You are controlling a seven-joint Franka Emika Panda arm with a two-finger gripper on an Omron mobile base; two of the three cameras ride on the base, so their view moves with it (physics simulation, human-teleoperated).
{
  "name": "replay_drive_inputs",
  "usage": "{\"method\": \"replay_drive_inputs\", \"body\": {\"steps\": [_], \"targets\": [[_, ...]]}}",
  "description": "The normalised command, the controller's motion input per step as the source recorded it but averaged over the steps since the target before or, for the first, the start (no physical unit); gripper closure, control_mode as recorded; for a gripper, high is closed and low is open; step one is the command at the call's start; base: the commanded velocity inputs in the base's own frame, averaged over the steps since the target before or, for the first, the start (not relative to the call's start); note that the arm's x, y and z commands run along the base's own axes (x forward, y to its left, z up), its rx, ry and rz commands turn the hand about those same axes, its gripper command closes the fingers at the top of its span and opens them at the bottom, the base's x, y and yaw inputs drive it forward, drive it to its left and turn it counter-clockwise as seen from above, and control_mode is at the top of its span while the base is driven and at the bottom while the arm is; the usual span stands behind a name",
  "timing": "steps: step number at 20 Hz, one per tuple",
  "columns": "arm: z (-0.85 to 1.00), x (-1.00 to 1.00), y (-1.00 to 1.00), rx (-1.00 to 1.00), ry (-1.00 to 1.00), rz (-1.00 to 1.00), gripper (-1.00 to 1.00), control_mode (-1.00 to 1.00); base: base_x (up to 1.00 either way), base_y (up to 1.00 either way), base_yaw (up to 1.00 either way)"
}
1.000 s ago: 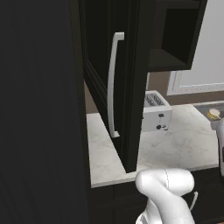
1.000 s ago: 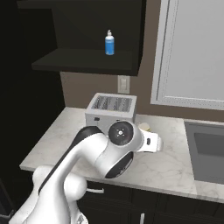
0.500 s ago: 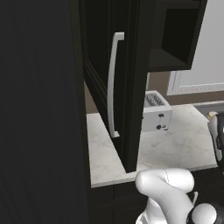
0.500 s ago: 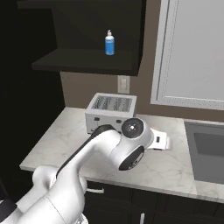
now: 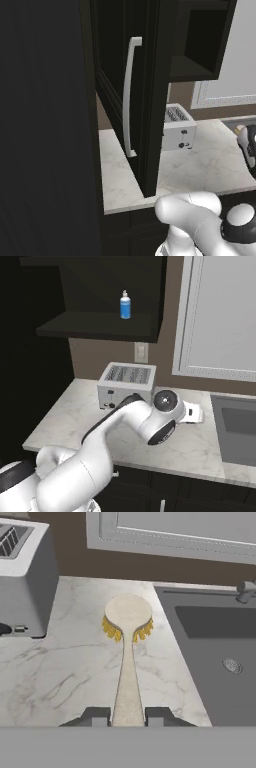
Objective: Locate and retrieve the dish brush and soap dispenser from the cabinet. Place them next to the sink.
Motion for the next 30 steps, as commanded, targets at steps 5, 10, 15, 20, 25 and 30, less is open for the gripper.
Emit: {"method": "replay_drive_inputs", "body": {"steps": [5,10,15,20,25,30], "targets": [[-0.12,0.32,-0.18,-0.04,0.03,0.01,1.0,-1.0,0.0,0.0,0.0],[-0.14,0.36,-0.16,-0.04,0.08,0.01,1.0,-1.0,0.0,0.0,0.0],[-0.21,0.36,-0.13,-0.01,0.03,0.02,1.0,-1.0,0.0,0.0,0.0],[-0.26,0.34,-0.11,0.0,0.03,0.04,1.0,-1.0,0.0,0.0,0.0],[-0.27,0.37,-0.14,0.0,0.01,0.04,1.0,-1.0,0.0,0.0,0.0],[-0.21,0.42,-0.22,0.0,0.02,0.05,1.0,-1.0,0.0,0.0,0.0]]}}
